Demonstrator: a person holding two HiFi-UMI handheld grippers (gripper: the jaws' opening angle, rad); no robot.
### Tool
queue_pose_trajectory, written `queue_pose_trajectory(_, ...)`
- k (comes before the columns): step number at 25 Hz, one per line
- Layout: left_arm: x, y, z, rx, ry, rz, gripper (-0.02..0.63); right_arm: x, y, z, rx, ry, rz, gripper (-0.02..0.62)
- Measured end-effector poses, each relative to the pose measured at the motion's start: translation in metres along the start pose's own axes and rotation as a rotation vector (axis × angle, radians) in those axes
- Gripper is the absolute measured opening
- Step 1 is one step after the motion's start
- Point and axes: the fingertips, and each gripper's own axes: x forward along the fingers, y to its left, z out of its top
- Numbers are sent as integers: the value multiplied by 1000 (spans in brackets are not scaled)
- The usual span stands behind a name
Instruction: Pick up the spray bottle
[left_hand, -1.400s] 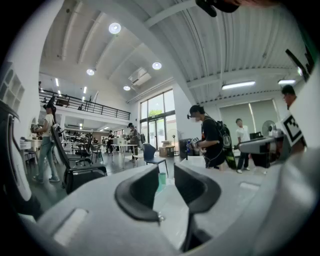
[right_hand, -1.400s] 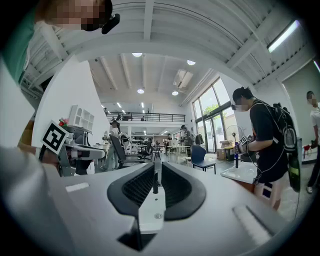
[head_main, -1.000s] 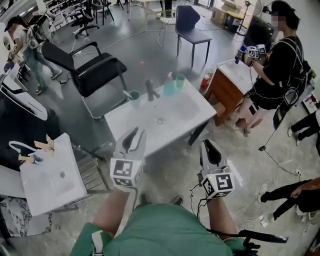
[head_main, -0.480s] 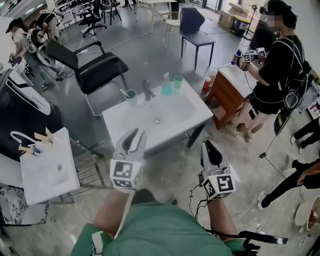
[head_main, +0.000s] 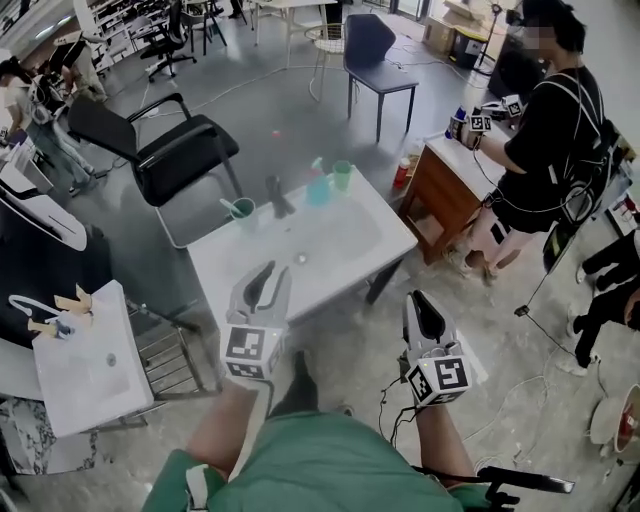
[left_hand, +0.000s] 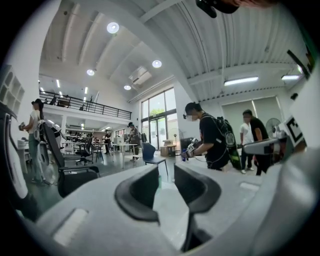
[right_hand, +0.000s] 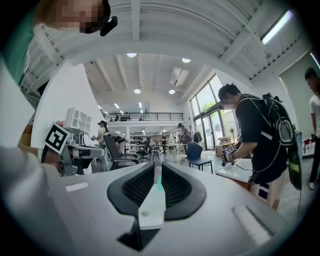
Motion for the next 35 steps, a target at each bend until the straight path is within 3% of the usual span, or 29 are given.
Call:
queue_pose_trajectory(8, 91, 42, 7, -43, -22, -126, 94, 92, -14, 26, -47, -9, -57, 44)
queue_pose_trajectory(14, 136, 92, 9, -53, -31, -171, 94, 158, -9, 30, -41, 3, -95, 44)
queue_pose_trajectory(26, 183, 143, -3, -117, -25, -202, 94, 233, -1, 21, -51, 62, -91, 44)
queue_pose_trajectory(35, 223, 148, -9, -152, -6, -187, 99, 284, -18, 8, -23, 85, -16, 44)
